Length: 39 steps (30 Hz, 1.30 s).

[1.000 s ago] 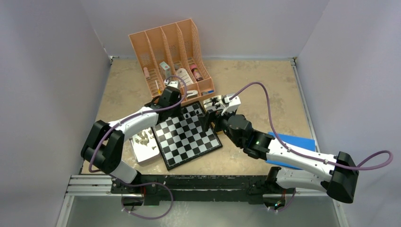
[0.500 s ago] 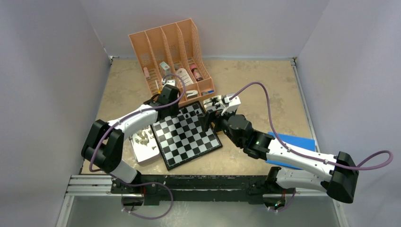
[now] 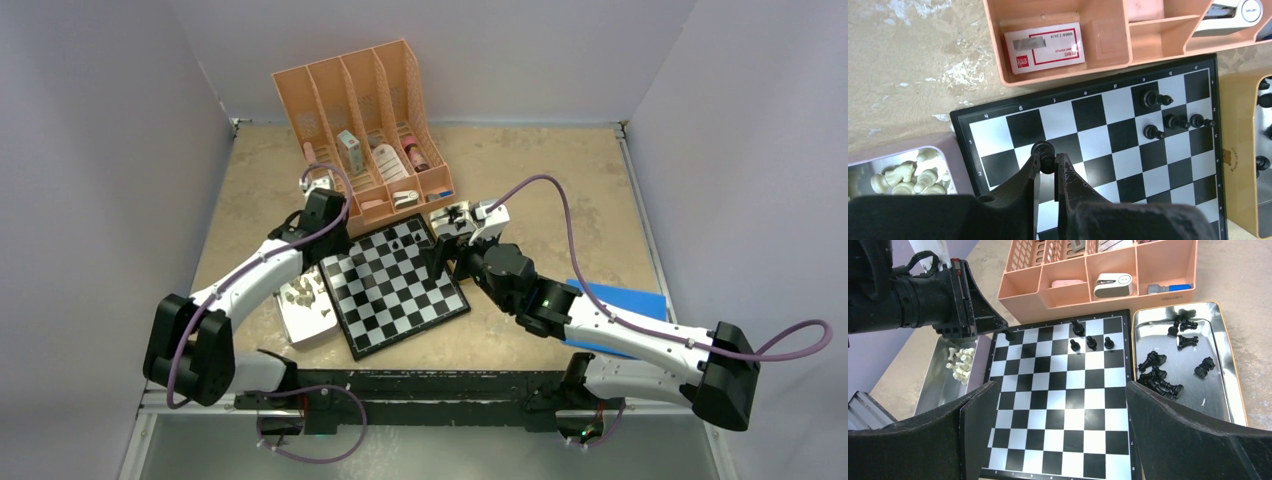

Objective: Set up the chess pieces on the board
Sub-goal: Place the chess piece on the chessboard.

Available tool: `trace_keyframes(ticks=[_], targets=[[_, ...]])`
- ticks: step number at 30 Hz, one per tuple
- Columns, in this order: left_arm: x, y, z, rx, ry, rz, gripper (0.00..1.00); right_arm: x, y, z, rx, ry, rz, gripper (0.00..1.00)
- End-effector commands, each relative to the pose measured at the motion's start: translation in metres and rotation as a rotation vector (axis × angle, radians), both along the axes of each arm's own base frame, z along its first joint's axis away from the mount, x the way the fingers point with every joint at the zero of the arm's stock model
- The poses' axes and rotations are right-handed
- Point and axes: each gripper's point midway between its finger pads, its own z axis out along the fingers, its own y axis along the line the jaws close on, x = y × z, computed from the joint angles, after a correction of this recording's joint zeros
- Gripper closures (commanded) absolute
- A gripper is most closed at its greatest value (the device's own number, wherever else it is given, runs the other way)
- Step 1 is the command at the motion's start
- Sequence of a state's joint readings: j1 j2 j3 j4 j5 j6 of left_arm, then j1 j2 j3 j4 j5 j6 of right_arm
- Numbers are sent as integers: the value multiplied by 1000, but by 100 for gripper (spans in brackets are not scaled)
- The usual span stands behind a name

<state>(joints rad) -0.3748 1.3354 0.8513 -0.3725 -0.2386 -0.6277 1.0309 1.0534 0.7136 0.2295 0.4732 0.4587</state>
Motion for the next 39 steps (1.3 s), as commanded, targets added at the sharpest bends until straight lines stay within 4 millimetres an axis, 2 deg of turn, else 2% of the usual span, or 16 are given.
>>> trace_keyframes(ticks=[1,9,17,33,39], targets=[[-1,0,2,-33,-28,28,100,0,4,17,49,-35,20,1],[-2,-2,-10,-41,-13,20,99,-2,5,17,53,-36,33,1],[-5,-5,-12,-49,1,5,88,-2,6,16,52,-36,37,1],[-12,-8,-27,-61,56,-8,86,-3,8,16,51,-36,45,1],[-13,-10,-21,-64,57,-17,75,-3,8,16,52,-36,46,1]])
